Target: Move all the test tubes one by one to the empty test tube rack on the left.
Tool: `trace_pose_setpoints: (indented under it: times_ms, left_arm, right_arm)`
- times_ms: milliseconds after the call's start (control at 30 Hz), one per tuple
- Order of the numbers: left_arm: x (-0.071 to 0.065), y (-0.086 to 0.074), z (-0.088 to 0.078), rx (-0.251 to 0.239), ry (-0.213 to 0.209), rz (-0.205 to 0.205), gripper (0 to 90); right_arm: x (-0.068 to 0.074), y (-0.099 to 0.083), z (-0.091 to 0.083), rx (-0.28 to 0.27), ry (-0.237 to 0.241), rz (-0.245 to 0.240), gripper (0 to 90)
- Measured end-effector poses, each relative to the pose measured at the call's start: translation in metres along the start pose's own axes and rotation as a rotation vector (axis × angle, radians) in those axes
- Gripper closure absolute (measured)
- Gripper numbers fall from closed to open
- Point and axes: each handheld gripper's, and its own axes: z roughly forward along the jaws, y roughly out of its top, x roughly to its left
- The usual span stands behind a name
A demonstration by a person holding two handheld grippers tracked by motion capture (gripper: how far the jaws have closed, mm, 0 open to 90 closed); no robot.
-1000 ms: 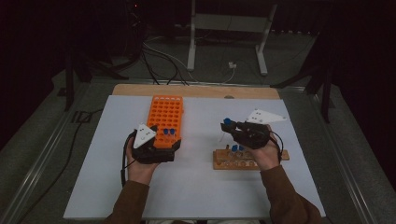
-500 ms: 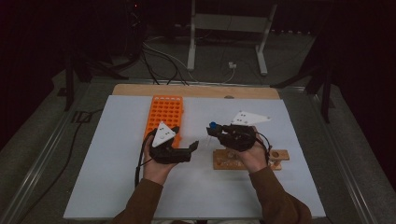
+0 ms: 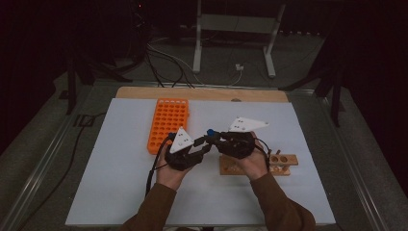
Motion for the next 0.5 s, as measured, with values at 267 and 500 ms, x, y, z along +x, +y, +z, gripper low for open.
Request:
trace_pose_setpoints:
  times_ms: [267, 500]
  left_arm:
    - [-0.0003, -0.0009, -0.0011, -0.004, -0.006, 0.017, 77.3]
    - [0.0016, -0.0017, -0.0021, -0.006, 0.002, 0.013, 77.9]
  right_arm:
    - [0.0024, -0.0006, 0.0027, 0.006, 0.012, 0.000, 77.0]
    - [-0.0014, -0.0009, -0.0029, -0.018, 0.034, 0.019, 59.4]
